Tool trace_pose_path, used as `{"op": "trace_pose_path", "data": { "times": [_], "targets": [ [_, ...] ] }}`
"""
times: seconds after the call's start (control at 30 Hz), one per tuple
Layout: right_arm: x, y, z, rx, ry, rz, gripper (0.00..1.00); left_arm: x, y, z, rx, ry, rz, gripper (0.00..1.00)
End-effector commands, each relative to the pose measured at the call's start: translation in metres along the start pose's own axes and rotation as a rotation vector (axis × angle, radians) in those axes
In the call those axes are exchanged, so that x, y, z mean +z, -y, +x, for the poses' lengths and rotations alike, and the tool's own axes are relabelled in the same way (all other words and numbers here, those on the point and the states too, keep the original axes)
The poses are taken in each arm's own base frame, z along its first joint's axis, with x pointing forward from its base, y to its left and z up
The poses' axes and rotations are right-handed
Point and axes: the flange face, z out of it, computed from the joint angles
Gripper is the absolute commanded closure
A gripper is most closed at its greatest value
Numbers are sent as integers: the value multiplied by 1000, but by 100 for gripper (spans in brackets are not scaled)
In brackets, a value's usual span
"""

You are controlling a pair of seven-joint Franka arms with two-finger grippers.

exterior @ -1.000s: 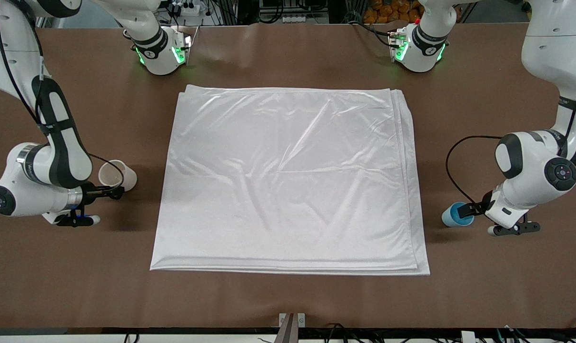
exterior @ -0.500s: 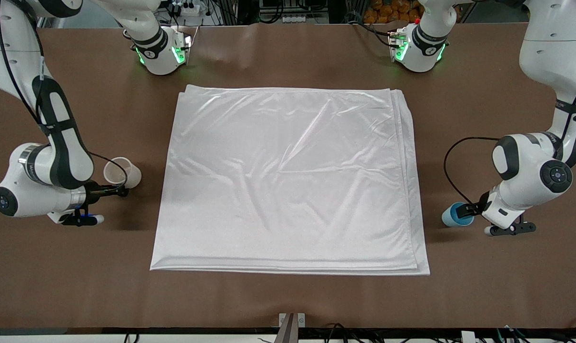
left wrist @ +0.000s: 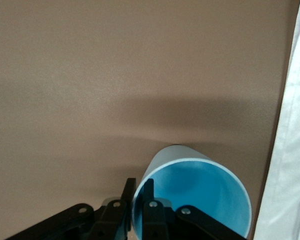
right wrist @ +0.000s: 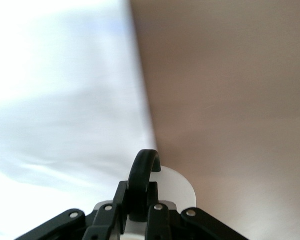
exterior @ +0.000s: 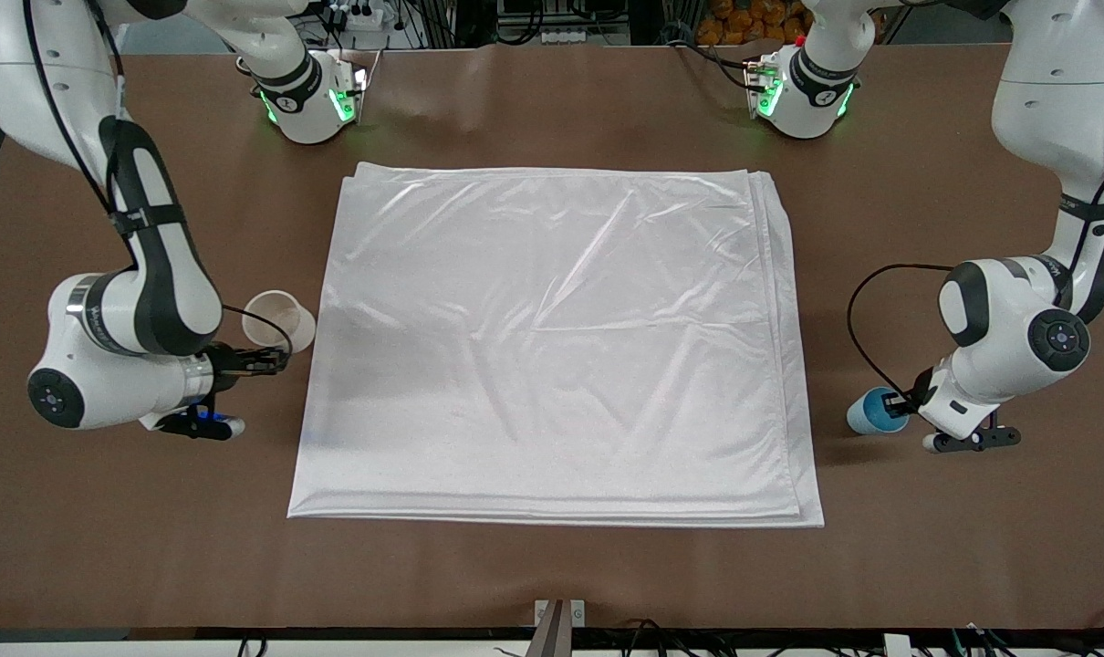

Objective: Place blue cup into white mug on cloth

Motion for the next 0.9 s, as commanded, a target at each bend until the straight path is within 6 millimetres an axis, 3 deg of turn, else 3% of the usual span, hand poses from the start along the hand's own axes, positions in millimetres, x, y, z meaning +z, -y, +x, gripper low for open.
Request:
{"op": "trace_pose_path", "data": {
  "times": [0.0, 0.2, 0.37, 0.57, 0.7, 0.87],
  "targets": [
    [-21, 82, -24, 116, 0, 18, 100, 2, -2, 0, -6, -10, 2, 100],
    [-8, 163, -43, 230, -21, 37, 100, -6, -7, 2, 6, -20, 2, 100],
    [-2, 216, -55, 333, -56, 134, 100, -15, -9, 4, 22, -34, 2, 100],
    [27, 288, -75, 490, -133, 177, 100, -32, -21, 5, 46, -50, 2, 100],
    [50, 315, -77, 568, -167, 217, 100, -45, -35, 6, 66, -68, -1, 100],
    [67, 333, -77, 638, -186, 258, 100, -56, -50, 6, 85, -84, -13, 100]
  ]
}}
